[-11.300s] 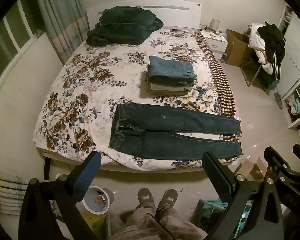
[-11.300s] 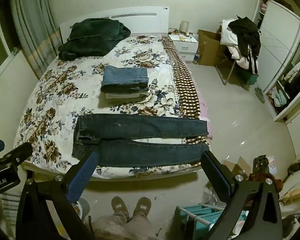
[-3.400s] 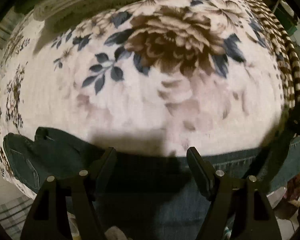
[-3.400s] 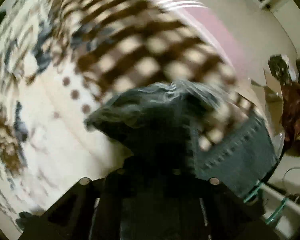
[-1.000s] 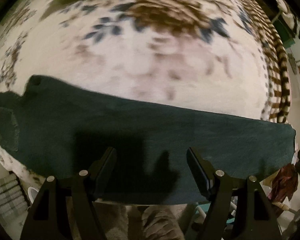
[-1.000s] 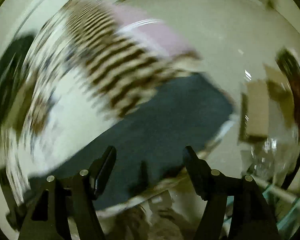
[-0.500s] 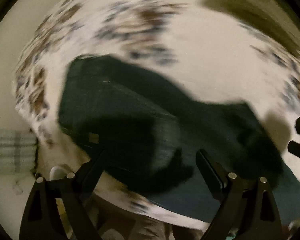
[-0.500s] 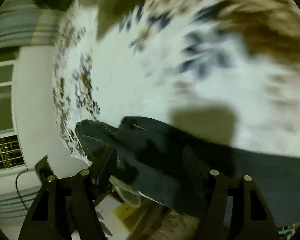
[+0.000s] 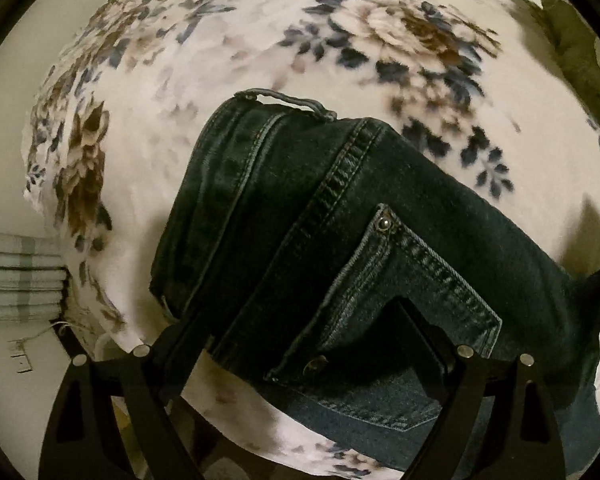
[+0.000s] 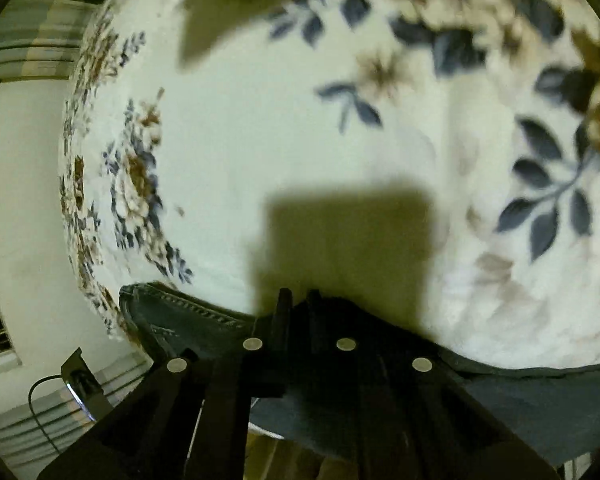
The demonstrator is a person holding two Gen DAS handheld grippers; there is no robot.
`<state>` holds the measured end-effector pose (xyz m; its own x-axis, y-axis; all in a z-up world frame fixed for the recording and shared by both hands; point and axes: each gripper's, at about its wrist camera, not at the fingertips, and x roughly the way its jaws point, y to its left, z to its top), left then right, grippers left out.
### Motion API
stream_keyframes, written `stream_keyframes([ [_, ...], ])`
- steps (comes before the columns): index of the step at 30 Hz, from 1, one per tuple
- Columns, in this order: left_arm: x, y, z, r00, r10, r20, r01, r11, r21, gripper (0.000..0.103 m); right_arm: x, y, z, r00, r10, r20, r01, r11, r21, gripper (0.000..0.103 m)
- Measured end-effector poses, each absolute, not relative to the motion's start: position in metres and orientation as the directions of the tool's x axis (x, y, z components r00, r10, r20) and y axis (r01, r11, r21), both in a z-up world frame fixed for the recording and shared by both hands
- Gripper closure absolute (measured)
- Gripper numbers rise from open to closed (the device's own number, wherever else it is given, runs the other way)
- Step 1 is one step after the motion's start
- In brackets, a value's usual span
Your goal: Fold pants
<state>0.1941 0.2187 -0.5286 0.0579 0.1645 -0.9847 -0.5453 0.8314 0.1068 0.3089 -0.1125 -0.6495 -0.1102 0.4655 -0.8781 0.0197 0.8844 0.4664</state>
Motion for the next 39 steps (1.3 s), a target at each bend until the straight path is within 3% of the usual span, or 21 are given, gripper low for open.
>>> stream_keyframes([
  [5,0.189,0.231,-0.529,0.051,0.116,-0.992,-0.564,0.823,0.067,0.012,0.328,-0.132,-0.675,-0.179,0.475,-0.862,0.073,0.880,0.470,0.090],
  [7,0.185,0.238,-0.524,0.059,0.100,-0.993,-0.581,0.812,0.047,0.012,0.331,-0.149,-0.672,-0.152,0.540,-0.828,0.144,0.841,0.522,0.066],
  [9,0.180,0.252,-0.521,0.070,0.086,-0.994,-0.603,0.797,0.027,0.012,0.326,-0.165,-0.662,-0.122,0.574,-0.810,0.157,0.817,0.555,0.054],
  [16,0.158,0.293,-0.517,0.103,0.051,-0.993,-0.699,0.714,-0.036,0.012,0.278,-0.175,-0.650,-0.183,0.480,-0.858,0.122,0.877,0.465,0.054],
  [21,0.138,0.326,-0.532,0.092,0.005,-0.996,-0.760,0.647,-0.067,0.013,0.199,-0.191,-0.663,-0.197,0.487,-0.851,0.322,0.852,0.413,0.054],
  [26,0.117,0.350,-0.551,0.142,-0.061,-0.988,-0.816,0.558,-0.151,0.032,0.138,-0.225,-0.698,-0.179,0.485,-0.856,0.535,0.778,0.329,0.054],
  [27,0.115,0.353,-0.554,0.160,-0.058,-0.985,-0.818,0.551,-0.165,0.043,0.133,-0.229,-0.704,-0.174,0.482,-0.859,0.553,0.769,0.320,0.054],
  [28,0.115,0.355,-0.557,0.183,-0.061,-0.981,-0.817,0.545,-0.186,0.062,0.125,-0.237,-0.712,-0.162,0.489,-0.857,0.585,0.747,0.316,0.055],
  [31,0.118,0.352,-0.561,0.207,-0.024,-0.978,-0.804,0.565,-0.184,0.079,0.118,-0.240,-0.725,-0.122,0.505,-0.854,0.628,0.706,0.328,0.068],
  [32,0.117,0.349,-0.559,0.213,-0.009,-0.977,-0.796,0.578,-0.179,0.082,0.118,-0.241,-0.726,-0.114,0.499,-0.859,0.626,0.707,0.328,0.073],
  [33,0.117,0.348,-0.558,0.219,0.004,-0.976,-0.787,0.592,-0.174,0.084,0.117,-0.242,-0.725,-0.099,0.491,-0.866,0.623,0.709,0.331,0.094],
  [34,0.115,0.347,-0.557,0.228,0.016,-0.974,-0.777,0.606,-0.172,0.087,0.116,-0.241,-0.724,-0.091,0.476,-0.875,0.615,0.718,0.326,0.103],
  [39,0.100,0.345,-0.541,0.248,0.043,-0.968,-0.750,0.642,-0.163,0.090,0.114,-0.232,-0.715,-0.105,0.408,-0.907,0.574,0.770,0.279,0.103],
])
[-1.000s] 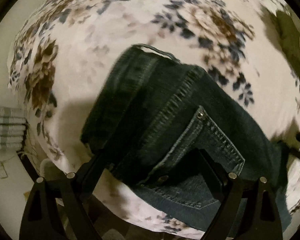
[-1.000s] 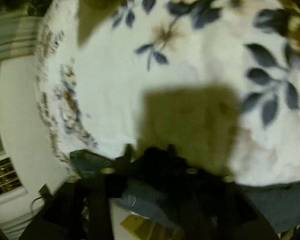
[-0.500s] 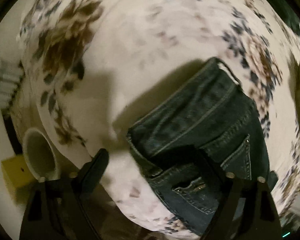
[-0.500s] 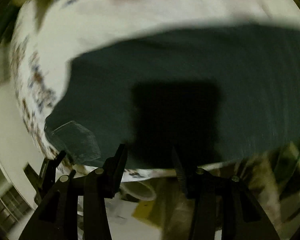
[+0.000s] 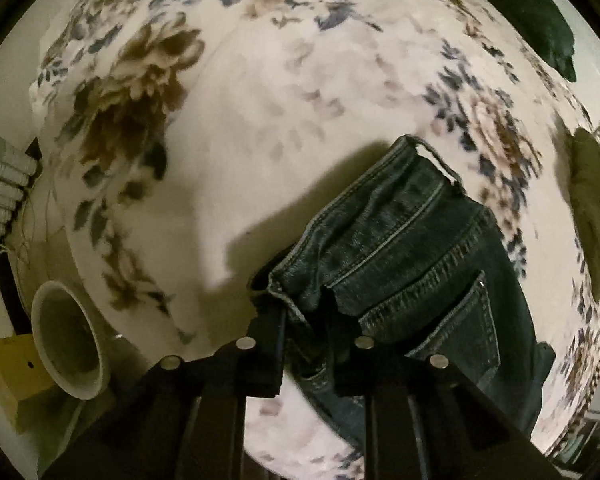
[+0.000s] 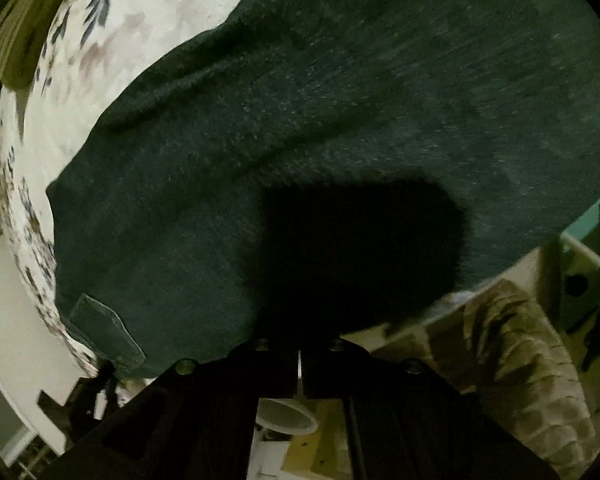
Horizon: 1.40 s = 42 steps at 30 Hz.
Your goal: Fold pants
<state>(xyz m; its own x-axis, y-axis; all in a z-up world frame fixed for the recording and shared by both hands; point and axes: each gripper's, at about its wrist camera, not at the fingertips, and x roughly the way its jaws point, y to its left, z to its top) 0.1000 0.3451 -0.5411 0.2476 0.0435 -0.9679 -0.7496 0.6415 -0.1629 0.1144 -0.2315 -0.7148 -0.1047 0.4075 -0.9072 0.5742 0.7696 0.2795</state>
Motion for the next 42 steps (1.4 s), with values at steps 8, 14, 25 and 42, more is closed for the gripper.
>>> stream_keyframes([
  [8,0.097,0.330,-0.534,0.221,0.048,-0.974,-0.742,0.656,-0.136,0.090,0.109,-0.245,-0.727,-0.134,0.512,-0.848,0.595,0.726,0.344,0.078],
  [14,0.093,0.328,-0.538,0.201,0.021,-0.979,-0.753,0.643,-0.140,0.088,0.122,-0.228,-0.715,-0.168,0.488,-0.856,0.549,0.768,0.330,0.063],
  [25,0.152,0.239,-0.485,0.118,0.093,-0.989,-0.520,0.854,0.018,0.003,0.180,-0.208,-0.663,-0.048,0.502,-0.864,0.332,0.824,0.460,0.011],
  [42,0.234,-0.130,-0.526,0.028,-0.063,-0.998,0.028,0.998,-0.063,0.003,0.039,-0.613,-0.657,0.366,0.159,-0.917,0.820,0.411,0.398,0.009],
])
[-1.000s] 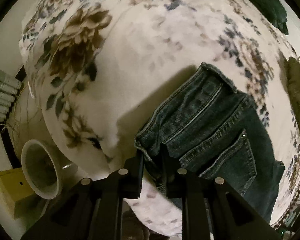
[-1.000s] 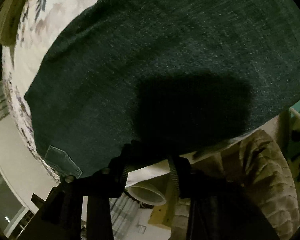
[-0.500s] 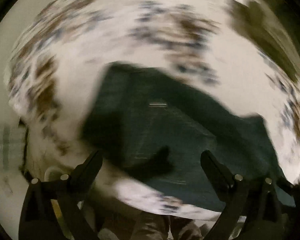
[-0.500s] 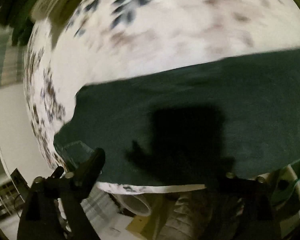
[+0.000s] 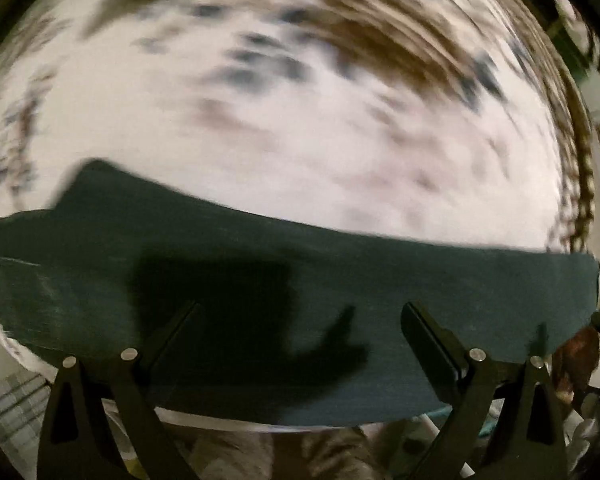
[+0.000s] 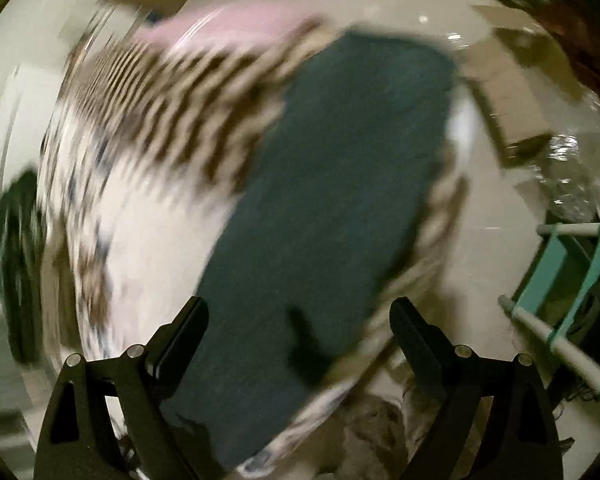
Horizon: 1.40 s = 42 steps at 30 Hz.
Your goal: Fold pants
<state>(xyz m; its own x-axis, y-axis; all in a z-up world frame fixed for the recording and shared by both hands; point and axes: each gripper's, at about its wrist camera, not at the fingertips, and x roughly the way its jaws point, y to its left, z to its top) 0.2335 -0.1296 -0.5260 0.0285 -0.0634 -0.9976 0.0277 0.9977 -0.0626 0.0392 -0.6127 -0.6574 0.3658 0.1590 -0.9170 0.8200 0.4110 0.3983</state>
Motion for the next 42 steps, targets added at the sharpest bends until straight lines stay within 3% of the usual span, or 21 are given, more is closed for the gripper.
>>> stream_keyframes([
  [6,0.228,-0.212,-0.560,-0.015,-0.025,-1.000,0.127,0.992,-0.027,0.003,0.011,-0.710,-0.693,0.475,0.133,-0.870,0.816,0.305,0.492,0.009],
  [11,0.229,-0.230,-0.583,-0.038,0.014,-0.999,0.121,0.993,0.009,0.000,0.030,-0.736,-0.720,0.517,0.161,-0.841,0.780,0.316,0.540,0.012],
  [13,0.225,-0.232,-0.582,-0.030,0.015,-0.999,0.114,0.993,0.011,0.000,0.040,-0.734,-0.720,0.519,0.147,-0.842,0.771,0.345,0.535,0.031],
  [14,0.224,-0.233,-0.581,-0.027,0.014,-1.000,0.114,0.993,0.010,0.000,0.045,-0.734,-0.719,0.527,0.140,-0.838,0.760,0.364,0.538,0.035],
  [16,0.222,-0.233,-0.580,-0.022,0.013,-1.000,0.112,0.994,0.010,0.000,0.051,-0.733,-0.711,0.535,0.111,-0.837,0.746,0.402,0.530,0.056],
  [18,0.222,-0.232,-0.580,-0.024,0.014,-1.000,0.109,0.994,0.011,0.000,0.057,-0.729,-0.702,0.541,0.096,-0.835,0.737,0.423,0.527,0.060],
  [23,0.220,-0.226,-0.584,-0.029,0.007,-1.000,0.088,0.996,0.005,0.000,0.065,-0.721,-0.669,0.632,0.112,-0.767,0.643,0.477,0.599,0.063],
  [30,0.220,-0.224,-0.588,0.001,0.007,-1.000,0.044,0.999,0.007,0.000,0.078,-0.731,-0.709,0.584,0.215,-0.782,0.665,0.426,0.614,0.060],
  [33,0.217,-0.224,-0.586,-0.008,0.002,-1.000,0.045,0.999,0.002,0.000,0.073,-0.731,-0.699,0.661,0.220,-0.718,0.612,0.394,0.685,0.076],
  [35,0.218,-0.222,-0.589,-0.012,0.004,-1.000,0.044,0.999,0.003,0.000,0.074,-0.727,-0.698,0.662,0.222,-0.716,0.606,0.404,0.685,0.076],
  [37,0.222,-0.221,-0.592,-0.015,0.008,-1.000,0.041,0.999,0.007,0.000,0.077,-0.724,-0.709,0.617,0.239,-0.749,0.637,0.406,0.655,0.066],
  [40,0.227,-0.220,-0.590,-0.018,0.008,-1.000,0.037,0.999,0.007,0.000,0.079,-0.722,-0.726,0.626,0.268,-0.732,0.638,0.364,0.679,0.066],
  [41,0.227,-0.221,-0.590,-0.018,0.007,-1.000,0.037,0.999,0.006,0.000,0.080,-0.723,-0.727,0.635,0.273,-0.722,0.635,0.348,0.690,0.067],
  [42,0.227,-0.221,-0.589,-0.020,0.006,-1.000,0.038,0.999,0.006,0.000,0.081,-0.722,-0.723,0.640,0.261,-0.723,0.634,0.352,0.689,0.082],
])
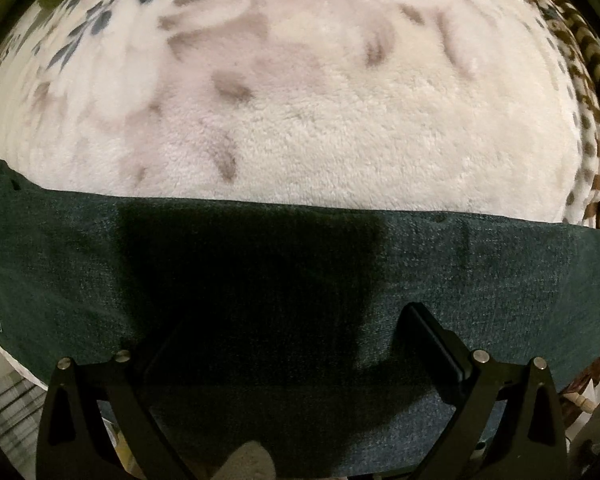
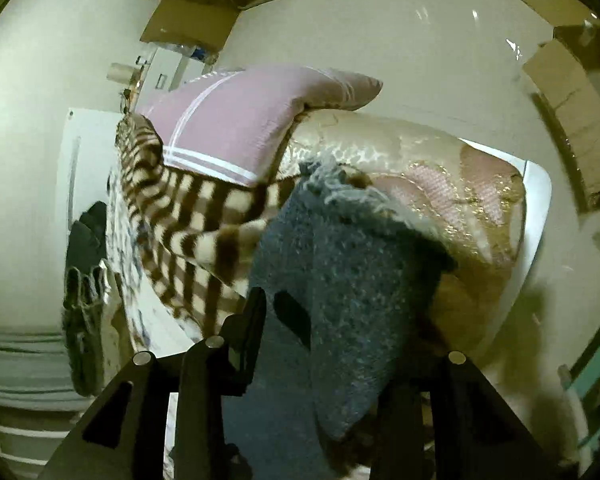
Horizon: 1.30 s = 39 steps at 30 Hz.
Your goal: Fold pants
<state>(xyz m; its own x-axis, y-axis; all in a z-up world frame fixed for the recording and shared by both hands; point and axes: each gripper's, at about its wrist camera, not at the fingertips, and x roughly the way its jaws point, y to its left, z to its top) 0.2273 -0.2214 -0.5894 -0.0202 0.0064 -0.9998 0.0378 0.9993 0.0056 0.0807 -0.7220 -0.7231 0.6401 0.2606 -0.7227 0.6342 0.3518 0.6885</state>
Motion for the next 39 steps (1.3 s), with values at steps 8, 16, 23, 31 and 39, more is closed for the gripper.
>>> stream_keyframes([
  [8,0.244,-0.197,-0.578,-0.014,-0.033,-0.999,0.003,0.999,-0.033,0.000,0.093,-0.679,-0.661,0.639,0.188,-0.746,0.572,0.531,0.625,0.096],
  [16,0.242,-0.119,-0.530,0.058,-0.116,-0.992,-0.090,0.989,-0.121,0.000,0.122,-0.557,-0.606,0.612,0.245,-0.752,0.430,0.695,0.577,0.096],
  [23,0.222,-0.003,-0.494,0.124,-0.114,-0.986,-0.216,0.966,-0.139,0.000,0.147,-0.393,-0.592,0.535,0.301,-0.789,0.253,0.835,0.490,0.096],
  [31,0.188,0.112,-0.502,0.128,-0.084,-0.988,-0.337,0.933,-0.123,0.000,0.153,-0.203,-0.644,0.373,0.298,-0.879,-0.002,0.947,0.320,0.095],
  [39,0.188,0.153,-0.509,0.150,-0.137,-0.979,-0.388,0.903,-0.186,0.000,0.129,-0.157,-0.658,0.228,0.416,-0.880,-0.049,0.908,0.417,0.034],
])
